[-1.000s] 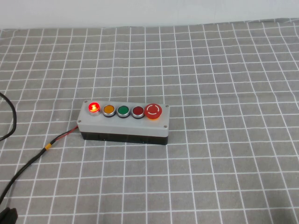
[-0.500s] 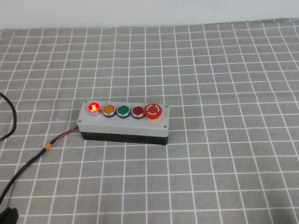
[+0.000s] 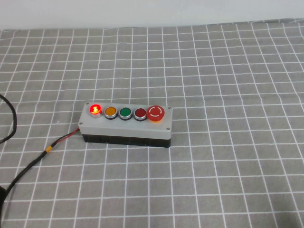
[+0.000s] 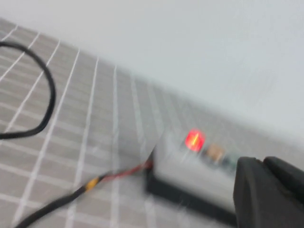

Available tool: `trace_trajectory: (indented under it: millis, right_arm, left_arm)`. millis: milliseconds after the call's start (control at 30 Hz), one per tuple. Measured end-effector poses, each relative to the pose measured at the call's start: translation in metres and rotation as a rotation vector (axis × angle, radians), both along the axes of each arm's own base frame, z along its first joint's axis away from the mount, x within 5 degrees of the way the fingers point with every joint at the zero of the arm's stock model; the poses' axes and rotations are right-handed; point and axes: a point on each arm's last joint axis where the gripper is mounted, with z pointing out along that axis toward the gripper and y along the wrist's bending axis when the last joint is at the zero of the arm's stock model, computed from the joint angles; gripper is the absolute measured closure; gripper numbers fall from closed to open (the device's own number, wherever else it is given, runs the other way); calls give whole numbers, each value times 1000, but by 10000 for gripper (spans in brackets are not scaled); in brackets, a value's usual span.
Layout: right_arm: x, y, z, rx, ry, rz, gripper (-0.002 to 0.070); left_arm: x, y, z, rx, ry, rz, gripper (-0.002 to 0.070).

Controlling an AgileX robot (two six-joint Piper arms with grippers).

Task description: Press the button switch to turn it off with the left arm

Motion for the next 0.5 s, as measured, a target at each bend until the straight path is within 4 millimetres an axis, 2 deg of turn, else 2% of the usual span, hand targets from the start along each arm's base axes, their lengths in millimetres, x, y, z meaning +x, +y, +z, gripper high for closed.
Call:
trace_trajectory:
  millis: [67,267,333,500]
  right_arm:
    - [0,0,0,0,0,0,694]
    - [0,0,0,0,0,0,694]
    - [0,0,0,0,0,0,694]
    - [0,0,0,0,0,0,694]
  left_arm:
    - [0,2,5,-86,-35,19,678]
    - [0,3,7,-157,-45,26,678]
    - [1,-1,9,-170,21,-4,678]
    - [13,-14,31,-109,281,-104,678]
